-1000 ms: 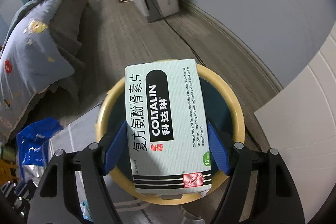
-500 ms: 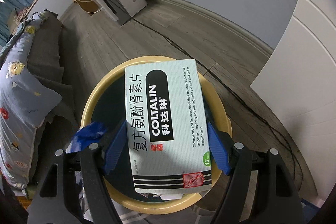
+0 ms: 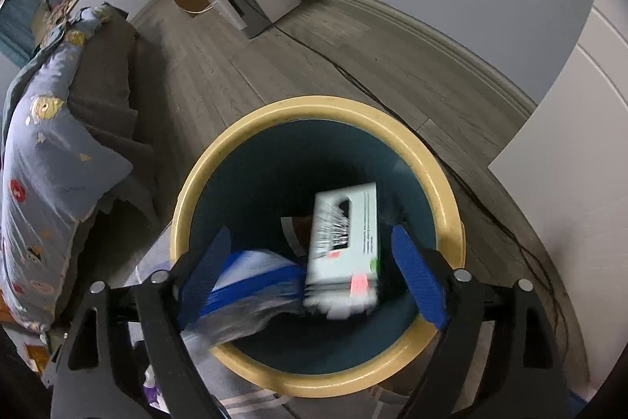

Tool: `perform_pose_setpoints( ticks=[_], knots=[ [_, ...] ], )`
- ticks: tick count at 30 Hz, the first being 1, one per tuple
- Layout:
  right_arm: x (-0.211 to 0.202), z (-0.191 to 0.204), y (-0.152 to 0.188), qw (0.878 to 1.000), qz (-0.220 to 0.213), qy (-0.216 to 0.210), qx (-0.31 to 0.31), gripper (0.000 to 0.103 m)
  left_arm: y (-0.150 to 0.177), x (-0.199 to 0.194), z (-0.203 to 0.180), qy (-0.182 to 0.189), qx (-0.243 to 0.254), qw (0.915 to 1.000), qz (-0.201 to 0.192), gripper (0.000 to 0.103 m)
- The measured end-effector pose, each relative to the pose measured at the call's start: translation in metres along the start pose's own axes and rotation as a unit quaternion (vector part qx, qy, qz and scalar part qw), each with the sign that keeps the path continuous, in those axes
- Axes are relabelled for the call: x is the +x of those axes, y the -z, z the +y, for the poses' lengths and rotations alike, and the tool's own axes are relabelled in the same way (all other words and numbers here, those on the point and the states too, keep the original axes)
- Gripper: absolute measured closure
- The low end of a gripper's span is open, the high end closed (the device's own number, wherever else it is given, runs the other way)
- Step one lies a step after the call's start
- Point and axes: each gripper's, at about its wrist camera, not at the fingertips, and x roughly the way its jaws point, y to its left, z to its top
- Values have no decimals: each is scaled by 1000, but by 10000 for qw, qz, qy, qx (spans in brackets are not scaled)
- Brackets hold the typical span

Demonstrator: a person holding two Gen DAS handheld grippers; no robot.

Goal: Collect trash
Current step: 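Release the blue wrapper and white box into the teal bin from both grippers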

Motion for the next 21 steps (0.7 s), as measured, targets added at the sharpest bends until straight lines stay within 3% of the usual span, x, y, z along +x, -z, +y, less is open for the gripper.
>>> perform_pose_setpoints(
  ticks=[7,21],
  knots=[
    [-10,6,2,10000,-11,29,-56,9,14,-29,26,-210,-437,9985,-239,11],
    [-54,60,37,9920,-308,313,-1180,6,55,-121,99,-792,-1032,9896,-616,8]
  ],
)
